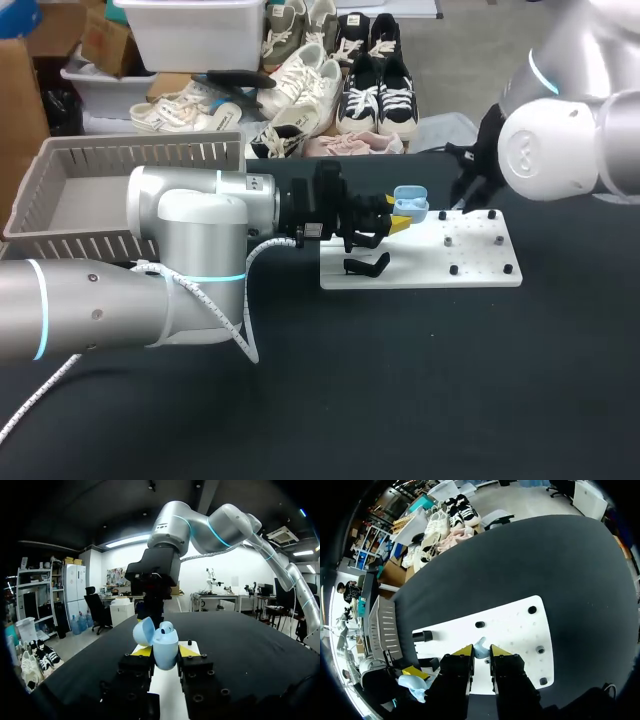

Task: Pick up each earbud case from the left stands, insert the matching earbuds, close the lid, and place the case in the box.

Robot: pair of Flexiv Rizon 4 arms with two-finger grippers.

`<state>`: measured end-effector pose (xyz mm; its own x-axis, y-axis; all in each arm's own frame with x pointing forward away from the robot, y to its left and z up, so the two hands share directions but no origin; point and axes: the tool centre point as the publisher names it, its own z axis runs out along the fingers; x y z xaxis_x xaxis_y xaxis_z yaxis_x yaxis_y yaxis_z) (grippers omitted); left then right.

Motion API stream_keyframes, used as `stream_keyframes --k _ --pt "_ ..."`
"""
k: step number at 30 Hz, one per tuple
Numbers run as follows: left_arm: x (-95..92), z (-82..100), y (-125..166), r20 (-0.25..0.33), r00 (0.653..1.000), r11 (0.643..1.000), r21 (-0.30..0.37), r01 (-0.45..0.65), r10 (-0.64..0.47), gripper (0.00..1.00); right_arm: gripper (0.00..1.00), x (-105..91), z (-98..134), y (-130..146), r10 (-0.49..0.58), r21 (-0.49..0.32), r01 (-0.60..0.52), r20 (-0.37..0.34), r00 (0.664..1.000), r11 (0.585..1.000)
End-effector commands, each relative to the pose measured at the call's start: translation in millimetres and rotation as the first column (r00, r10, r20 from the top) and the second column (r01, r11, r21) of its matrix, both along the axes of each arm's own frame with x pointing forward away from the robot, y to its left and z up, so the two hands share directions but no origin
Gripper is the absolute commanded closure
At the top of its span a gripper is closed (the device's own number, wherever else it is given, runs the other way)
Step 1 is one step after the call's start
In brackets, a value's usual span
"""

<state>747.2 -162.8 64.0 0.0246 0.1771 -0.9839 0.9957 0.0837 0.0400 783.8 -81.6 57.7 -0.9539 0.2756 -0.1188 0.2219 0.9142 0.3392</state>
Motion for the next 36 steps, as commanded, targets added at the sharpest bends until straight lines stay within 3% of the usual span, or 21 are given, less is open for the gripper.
stream_keyframes --k 1,9,19,27,36 --pt "-0.7 -0.6 0 0.002 1.0 1.0 -0.002 -0.004 0.004 1.0 1.0 -18.1 11 -6 0.028 -0.014 -0.028 0.011 1.0 0.999" --pt "-0.7 -0.6 0 0.002 1.0 1.0 -0.002 -0.004 0.004 1.0 1.0 -41.0 26 -11 0.179 -0.088 -0.177 0.014 0.984 0.98" --pt "-0.7 -0.6 0 0.002 1.0 1.0 -0.002 -0.004 0.004 1.0 1.0 -78.8 42 0 0.369 -0.216 -0.362 -0.01 0.929 0.907" --pt "-0.7 -0.6 0 0.002 1.0 1.0 -0.002 -0.004 0.004 1.0 1.0 -104.2 58 10 0.417 -0.235 -0.404 0.006 0.909 0.884" --pt "-0.7 -0.6 0 0.002 1.0 1.0 -0.002 -0.004 0.004 1.0 1.0 -110.4 63 45 0.485 -0.242 -0.473 -0.01 0.875 0.847"
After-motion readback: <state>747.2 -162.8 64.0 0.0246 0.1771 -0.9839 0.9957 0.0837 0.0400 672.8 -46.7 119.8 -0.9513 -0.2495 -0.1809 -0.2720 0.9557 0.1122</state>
